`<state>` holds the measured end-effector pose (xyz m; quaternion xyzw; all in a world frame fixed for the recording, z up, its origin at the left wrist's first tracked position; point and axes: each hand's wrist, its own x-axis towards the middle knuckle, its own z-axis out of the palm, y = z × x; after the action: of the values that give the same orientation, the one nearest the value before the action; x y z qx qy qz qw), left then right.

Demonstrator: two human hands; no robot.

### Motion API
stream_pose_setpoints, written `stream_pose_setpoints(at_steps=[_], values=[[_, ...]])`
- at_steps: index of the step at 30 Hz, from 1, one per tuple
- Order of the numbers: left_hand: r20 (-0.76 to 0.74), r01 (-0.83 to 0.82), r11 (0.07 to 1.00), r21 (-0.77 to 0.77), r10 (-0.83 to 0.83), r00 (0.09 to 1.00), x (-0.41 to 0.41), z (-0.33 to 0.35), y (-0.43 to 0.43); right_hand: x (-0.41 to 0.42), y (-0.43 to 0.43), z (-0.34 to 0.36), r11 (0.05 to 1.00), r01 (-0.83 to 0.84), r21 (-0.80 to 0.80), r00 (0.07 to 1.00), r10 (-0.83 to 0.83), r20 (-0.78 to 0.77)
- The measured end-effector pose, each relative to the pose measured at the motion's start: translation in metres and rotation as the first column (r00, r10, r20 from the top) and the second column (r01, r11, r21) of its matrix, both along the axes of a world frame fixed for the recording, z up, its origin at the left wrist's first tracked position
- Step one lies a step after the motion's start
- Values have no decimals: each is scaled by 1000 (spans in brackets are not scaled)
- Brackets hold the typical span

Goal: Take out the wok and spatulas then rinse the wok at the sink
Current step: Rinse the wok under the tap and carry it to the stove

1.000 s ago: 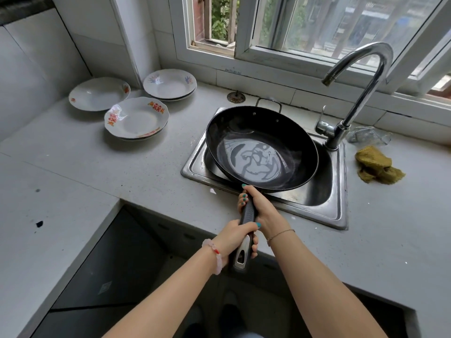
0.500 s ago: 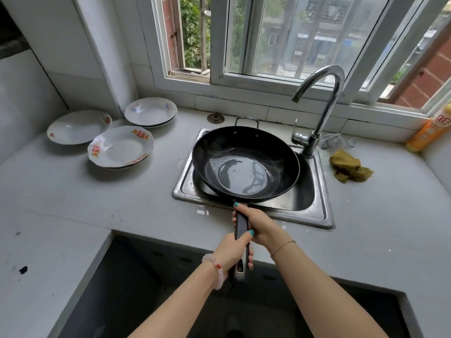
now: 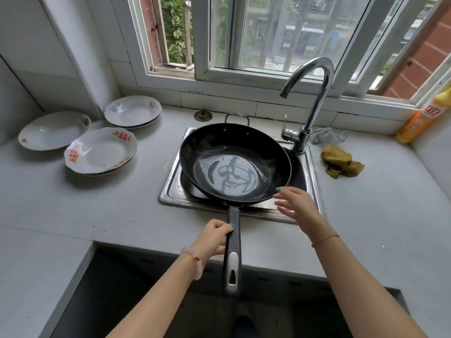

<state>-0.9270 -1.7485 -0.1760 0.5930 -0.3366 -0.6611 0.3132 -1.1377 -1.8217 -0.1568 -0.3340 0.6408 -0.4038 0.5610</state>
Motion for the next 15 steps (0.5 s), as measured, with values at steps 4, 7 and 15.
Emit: stream_pose_setpoints(at_steps=[4,7,15], values=[[139,-70,991,-118,87,987,3,7,-24,-21,-57,9,990,58,-128,996,-67,-67],[156,-195,963,-187,225,962,3,20,-44,-33,-106,16,980,21,-197,990,-48,-134],[-158,-475,869,-139,454,877,1,45,-66,-49,-217,28,941,-234,-245,885,101,-454]])
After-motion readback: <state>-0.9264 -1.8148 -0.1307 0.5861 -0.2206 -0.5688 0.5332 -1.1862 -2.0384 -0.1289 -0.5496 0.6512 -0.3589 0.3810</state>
